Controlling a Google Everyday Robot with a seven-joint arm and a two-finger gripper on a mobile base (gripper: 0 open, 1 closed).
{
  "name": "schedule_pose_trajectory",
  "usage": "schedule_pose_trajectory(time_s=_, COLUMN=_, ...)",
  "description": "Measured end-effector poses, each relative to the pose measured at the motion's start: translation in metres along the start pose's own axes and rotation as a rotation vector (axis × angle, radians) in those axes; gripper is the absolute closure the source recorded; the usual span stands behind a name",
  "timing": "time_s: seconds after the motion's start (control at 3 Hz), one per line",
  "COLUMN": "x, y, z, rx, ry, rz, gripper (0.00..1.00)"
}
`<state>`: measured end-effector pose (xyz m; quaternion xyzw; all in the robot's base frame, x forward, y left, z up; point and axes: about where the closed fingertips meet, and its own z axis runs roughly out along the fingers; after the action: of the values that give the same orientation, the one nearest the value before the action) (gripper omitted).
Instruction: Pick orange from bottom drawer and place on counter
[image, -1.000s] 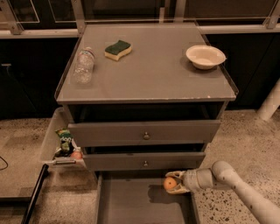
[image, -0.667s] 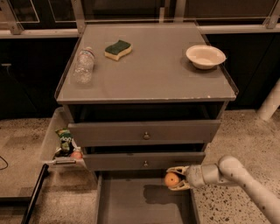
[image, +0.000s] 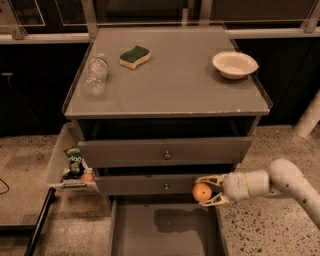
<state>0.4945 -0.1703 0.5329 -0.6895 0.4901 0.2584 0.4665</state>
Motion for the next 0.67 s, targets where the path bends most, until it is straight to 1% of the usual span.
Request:
schedule_pose_trajectory(time_s=0.33, x=-0.0342, y=-0.0193, z=-0.0262, rx=0.021, ry=-0.04, rz=-0.016, gripper=1.0)
schedule_pose_trajectory(time_s=0.67, x=-0.0315, y=-0.0142, z=-0.0237, rx=0.02, ry=-0.055, rz=-0.006, gripper=1.0)
